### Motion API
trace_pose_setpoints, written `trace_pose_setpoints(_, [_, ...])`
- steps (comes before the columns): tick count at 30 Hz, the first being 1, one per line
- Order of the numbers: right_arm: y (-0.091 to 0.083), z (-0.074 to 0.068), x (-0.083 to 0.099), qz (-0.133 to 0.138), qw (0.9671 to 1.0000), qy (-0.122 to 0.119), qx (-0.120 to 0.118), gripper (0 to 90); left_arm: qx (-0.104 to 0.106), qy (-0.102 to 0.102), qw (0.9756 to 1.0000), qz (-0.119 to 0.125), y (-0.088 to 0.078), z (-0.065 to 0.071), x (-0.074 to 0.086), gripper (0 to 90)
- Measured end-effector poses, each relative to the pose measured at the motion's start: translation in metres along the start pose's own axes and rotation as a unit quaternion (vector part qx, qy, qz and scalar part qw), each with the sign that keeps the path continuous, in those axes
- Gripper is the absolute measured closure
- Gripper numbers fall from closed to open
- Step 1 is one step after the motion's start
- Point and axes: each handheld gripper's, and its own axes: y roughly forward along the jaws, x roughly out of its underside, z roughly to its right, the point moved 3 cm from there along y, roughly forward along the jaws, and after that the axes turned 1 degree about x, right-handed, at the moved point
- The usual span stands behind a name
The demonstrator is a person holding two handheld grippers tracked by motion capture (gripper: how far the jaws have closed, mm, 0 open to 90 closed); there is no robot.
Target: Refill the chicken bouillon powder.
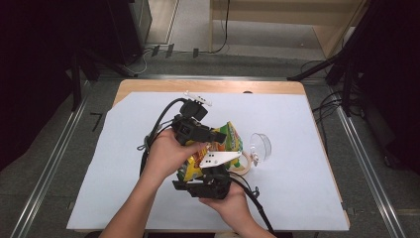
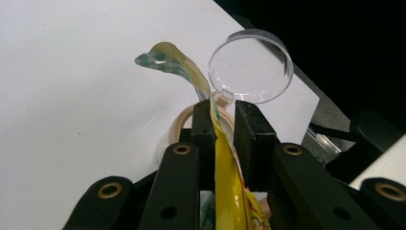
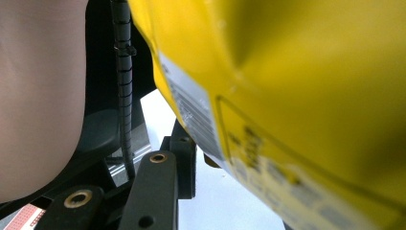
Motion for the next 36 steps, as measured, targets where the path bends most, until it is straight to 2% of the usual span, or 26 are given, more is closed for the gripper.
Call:
trace_pose_setpoints(8, [-0.001, -0.002, -0.002, -0.002, 1.0000, -0.003, 0.001, 68.8, 0.009, -0.010, 0.9999, 0.000, 0.000, -0.005, 0.000, 79.2])
trace_pose_setpoints(15, [-0.001, -0.002, -0.002, -0.008, 1.0000, 0.004, -0.001, 68.6, 0.016, -0.021, 0.9996, -0.001, 0.000, -0.010, 0.001, 79.1])
trace_pose_setpoints(29, [-0.002, -0.004, -0.003, -0.012, 0.9998, -0.014, 0.012, 67.6, 0.018, -0.032, 0.9993, 0.004, -0.003, -0.017, 0.001, 79.0])
trace_pose_setpoints(34, [-0.002, -0.003, -0.003, -0.008, 0.9998, -0.013, 0.007, 68.5, 0.007, -0.029, 0.9995, 0.009, -0.006, -0.018, 0.002, 80.7])
trace_pose_setpoints(36, [-0.002, -0.005, -0.003, -0.009, 0.9998, -0.014, 0.006, 68.5, -0.002, -0.027, 0.9996, 0.003, -0.006, -0.017, 0.002, 82.0])
